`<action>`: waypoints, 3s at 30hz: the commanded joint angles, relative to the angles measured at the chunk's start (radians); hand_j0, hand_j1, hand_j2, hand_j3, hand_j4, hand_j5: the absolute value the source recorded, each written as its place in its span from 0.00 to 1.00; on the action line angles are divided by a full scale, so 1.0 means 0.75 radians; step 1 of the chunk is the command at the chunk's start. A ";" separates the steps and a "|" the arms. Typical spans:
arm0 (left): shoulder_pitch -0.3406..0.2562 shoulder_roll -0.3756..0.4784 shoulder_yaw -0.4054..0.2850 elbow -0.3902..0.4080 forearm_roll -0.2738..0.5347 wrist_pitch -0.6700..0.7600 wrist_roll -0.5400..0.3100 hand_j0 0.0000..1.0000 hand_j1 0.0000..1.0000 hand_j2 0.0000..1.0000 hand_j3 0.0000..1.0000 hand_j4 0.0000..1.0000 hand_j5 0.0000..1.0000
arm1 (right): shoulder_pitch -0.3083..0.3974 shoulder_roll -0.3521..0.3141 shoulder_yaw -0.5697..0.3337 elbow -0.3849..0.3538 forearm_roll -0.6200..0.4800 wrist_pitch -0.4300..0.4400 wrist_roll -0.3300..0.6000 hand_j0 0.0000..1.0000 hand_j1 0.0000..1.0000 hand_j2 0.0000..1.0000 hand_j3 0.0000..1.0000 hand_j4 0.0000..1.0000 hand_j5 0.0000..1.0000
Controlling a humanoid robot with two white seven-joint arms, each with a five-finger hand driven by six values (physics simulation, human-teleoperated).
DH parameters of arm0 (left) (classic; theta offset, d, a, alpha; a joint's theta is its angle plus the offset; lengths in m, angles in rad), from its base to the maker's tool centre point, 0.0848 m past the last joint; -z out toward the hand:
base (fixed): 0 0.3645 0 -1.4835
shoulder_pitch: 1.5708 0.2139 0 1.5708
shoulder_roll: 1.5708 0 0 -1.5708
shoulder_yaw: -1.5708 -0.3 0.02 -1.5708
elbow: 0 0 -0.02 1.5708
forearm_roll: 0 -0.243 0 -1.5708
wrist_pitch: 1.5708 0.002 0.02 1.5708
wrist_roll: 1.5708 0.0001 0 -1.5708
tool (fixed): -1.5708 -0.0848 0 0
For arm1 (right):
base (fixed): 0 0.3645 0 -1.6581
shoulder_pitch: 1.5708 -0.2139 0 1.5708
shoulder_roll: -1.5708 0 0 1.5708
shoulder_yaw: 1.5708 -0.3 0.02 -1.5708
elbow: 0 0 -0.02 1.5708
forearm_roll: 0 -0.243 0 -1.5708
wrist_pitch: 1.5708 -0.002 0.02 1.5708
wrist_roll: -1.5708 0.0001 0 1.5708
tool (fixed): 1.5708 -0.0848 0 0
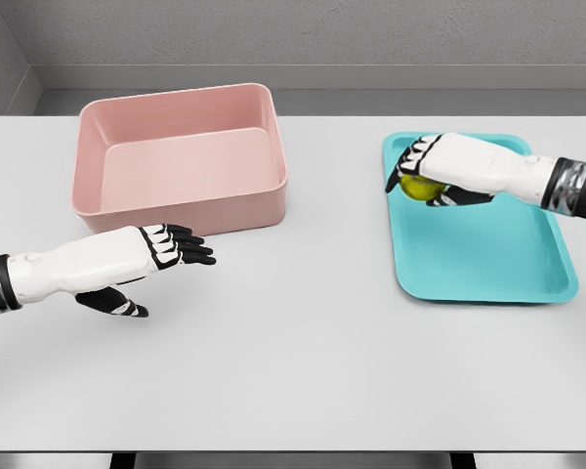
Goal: Put the tennis from the blue tray into the pink basket with both arms
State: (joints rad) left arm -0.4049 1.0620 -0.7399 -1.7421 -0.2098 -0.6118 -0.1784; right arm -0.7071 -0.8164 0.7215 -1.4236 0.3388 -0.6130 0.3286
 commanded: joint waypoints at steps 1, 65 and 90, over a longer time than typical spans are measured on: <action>0.000 -0.001 0.001 -0.001 0.010 0.001 0.001 1.00 1.00 1.00 1.00 1.00 1.00 | -0.002 0.017 0.001 -0.004 -0.010 0.003 0.008 0.61 0.61 0.61 0.61 0.61 0.61; 0.029 -0.007 -0.001 -0.001 0.014 0.001 0.003 1.00 1.00 1.00 1.00 1.00 1.00 | -0.027 0.363 0.282 -0.041 0.121 0.003 0.073 0.61 0.61 0.61 0.61 0.61 0.61; 0.029 -0.009 -0.007 0.001 0.030 0.001 0.003 1.00 1.00 1.00 1.00 1.00 1.00 | -0.033 0.363 0.271 -0.024 0.121 0.003 0.085 0.98 0.98 0.98 0.98 0.98 0.98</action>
State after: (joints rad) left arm -0.3835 1.0542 -0.7451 -1.7414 -0.1945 -0.6117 -0.1772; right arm -0.7332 -0.5425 0.9272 -1.4416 0.4360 -0.6127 0.3914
